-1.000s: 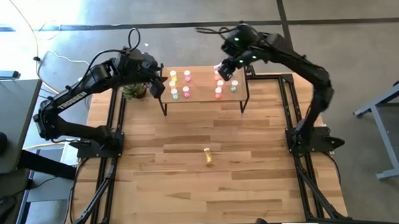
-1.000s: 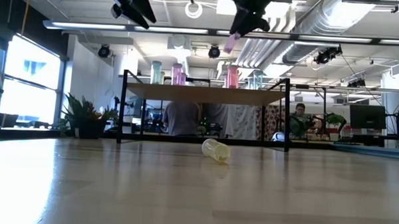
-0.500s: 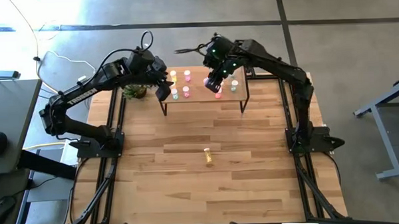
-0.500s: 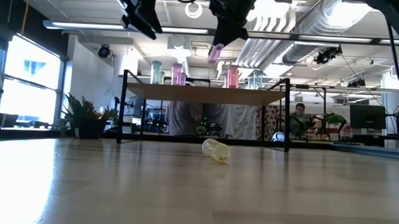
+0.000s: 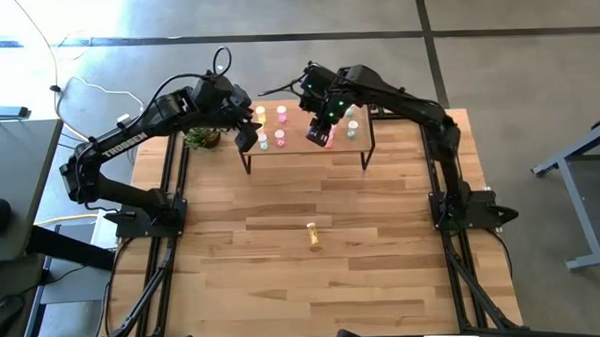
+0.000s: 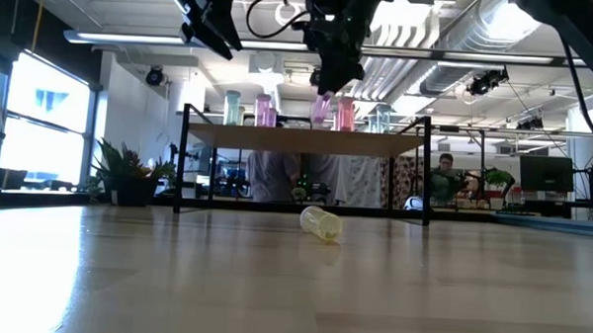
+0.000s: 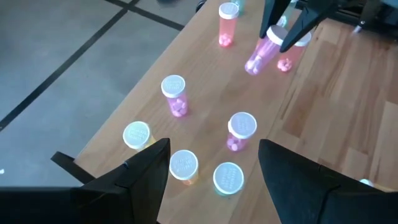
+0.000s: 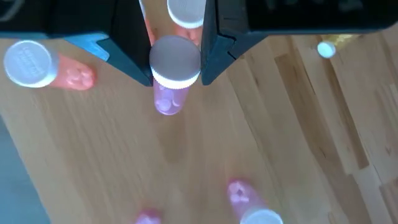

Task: Pick and place medicine bottles onto shelf by color
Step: Put the pink pill bottle on the shelf

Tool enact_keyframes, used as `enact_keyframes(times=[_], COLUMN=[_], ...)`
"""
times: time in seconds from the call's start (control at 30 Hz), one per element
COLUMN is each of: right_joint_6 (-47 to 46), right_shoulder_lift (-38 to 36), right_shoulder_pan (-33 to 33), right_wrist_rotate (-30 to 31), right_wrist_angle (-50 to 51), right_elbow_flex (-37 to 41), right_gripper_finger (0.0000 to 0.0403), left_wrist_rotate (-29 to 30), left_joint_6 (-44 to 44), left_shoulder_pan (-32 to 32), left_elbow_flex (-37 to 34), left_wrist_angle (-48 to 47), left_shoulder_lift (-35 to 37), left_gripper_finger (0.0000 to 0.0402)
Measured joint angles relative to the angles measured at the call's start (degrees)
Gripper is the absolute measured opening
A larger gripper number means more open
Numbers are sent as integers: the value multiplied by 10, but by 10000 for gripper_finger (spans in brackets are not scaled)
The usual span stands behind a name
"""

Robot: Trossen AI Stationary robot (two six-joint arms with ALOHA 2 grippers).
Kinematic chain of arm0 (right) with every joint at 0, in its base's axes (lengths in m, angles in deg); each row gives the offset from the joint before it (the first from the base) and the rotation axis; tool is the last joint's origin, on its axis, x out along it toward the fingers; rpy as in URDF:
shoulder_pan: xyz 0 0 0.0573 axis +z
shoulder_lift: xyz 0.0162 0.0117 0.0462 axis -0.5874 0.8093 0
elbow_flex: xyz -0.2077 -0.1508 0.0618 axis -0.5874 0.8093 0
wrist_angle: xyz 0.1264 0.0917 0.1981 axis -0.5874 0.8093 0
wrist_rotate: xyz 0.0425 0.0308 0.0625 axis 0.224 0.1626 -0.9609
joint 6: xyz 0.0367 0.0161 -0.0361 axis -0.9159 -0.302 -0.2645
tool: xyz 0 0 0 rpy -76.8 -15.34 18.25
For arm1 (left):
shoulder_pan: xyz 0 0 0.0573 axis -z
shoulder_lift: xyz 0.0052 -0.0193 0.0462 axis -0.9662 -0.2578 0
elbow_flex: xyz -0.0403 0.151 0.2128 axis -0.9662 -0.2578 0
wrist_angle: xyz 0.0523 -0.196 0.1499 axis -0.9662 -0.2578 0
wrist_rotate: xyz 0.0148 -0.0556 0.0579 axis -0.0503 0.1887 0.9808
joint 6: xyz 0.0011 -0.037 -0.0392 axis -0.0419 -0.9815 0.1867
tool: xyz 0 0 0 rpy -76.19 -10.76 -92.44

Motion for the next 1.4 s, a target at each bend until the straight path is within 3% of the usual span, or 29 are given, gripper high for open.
enact_keyframes(times=[0.5, 1.03, 1.4], right_joint_6=[35, 50, 63], right_shoulder_lift=[12, 18, 18], right_shoulder_pan=[1, 3, 3], right_wrist_rotate=[19, 0, 0], right_wrist_angle=[21, 21, 17], right_elbow_flex=[0, 0, 0], right_gripper_finger=[103, 104, 130], left_wrist_rotate=[0, 0, 0], left_joint_6=[-5, -5, -5], left_shoulder_pan=[0, 0, 0], left_elbow_flex=[0, 0, 0], left_wrist_angle=[0, 0, 0], left_shoulder_lift=[0, 0, 0], left_gripper_finger=[236, 236, 236])
